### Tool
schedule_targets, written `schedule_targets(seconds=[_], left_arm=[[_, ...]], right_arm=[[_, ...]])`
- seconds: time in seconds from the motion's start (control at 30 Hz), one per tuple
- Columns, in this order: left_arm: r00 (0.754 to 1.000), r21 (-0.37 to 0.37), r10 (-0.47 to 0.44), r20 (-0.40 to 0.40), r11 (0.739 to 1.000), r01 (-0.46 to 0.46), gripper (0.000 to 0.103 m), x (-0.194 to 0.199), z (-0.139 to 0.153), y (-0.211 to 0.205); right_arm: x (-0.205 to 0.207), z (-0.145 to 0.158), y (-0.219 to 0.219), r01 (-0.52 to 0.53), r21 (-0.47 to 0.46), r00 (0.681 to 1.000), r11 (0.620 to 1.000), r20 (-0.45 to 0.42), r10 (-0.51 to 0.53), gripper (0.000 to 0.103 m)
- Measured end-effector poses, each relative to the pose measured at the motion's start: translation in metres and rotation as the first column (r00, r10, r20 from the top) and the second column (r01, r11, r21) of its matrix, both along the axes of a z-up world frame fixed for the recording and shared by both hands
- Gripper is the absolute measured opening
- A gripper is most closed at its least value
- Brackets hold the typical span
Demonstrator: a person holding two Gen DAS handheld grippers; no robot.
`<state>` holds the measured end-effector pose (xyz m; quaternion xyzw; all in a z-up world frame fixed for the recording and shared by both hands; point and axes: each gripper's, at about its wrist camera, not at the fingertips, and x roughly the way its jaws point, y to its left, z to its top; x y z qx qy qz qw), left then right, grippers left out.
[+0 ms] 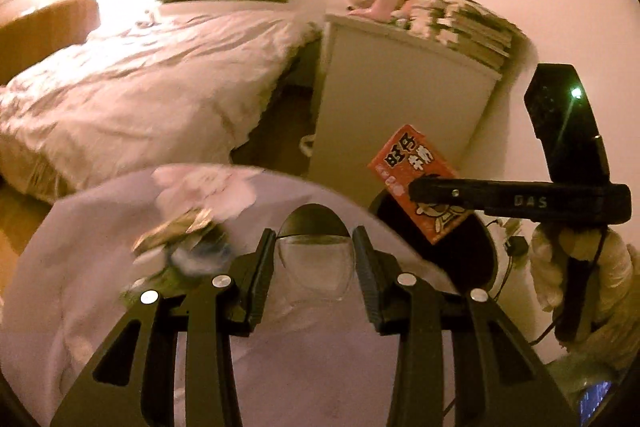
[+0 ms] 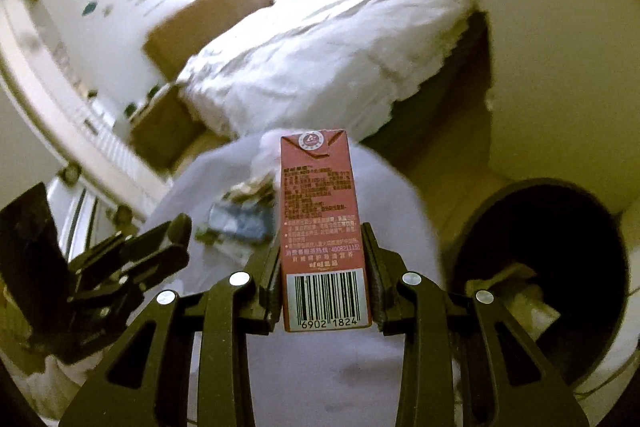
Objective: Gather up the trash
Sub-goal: 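Carry the cup and juice carton to the bin and release both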
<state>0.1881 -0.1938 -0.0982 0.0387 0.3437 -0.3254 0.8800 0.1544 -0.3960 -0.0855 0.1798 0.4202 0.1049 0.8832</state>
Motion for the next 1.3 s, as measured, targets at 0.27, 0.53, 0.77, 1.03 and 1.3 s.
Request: schedule_targets(seconds=[0.27,0.53,0.77,1.03,1.3], left_arm=[[0.994,-0.008,-0.096,0.053,0.995,0.097,0.039,0.003,0.018,-0.066],[0.986,0.002,-0.161,0.051,0.987,0.161,0.039,0.003,0.015,-0.110],[0.978,0.013,-0.204,0.029,0.979,0.204,0.039,0.005,0.003,-0.143],[0.973,0.052,-0.230,0.013,0.972,0.229,0.039,0.012,-0.012,-0.179],[0.969,0.077,-0.246,-0.010,0.966,0.247,0.039,0.013,-0.029,-0.201]], right_arm=[[-0.011,0.008,-0.060,0.120,0.005,0.992,0.993,0.029,-0.120,0.034],[-0.020,-0.007,-0.109,0.215,0.027,0.976,0.976,0.011,-0.216,0.034],[-0.020,-0.037,-0.140,0.292,0.049,0.956,0.955,-0.029,-0.291,0.034],[-0.027,-0.070,-0.172,0.368,0.061,0.928,0.928,-0.077,-0.364,0.034],[-0.032,-0.098,-0.191,0.411,0.060,0.908,0.910,-0.120,-0.402,0.034]])
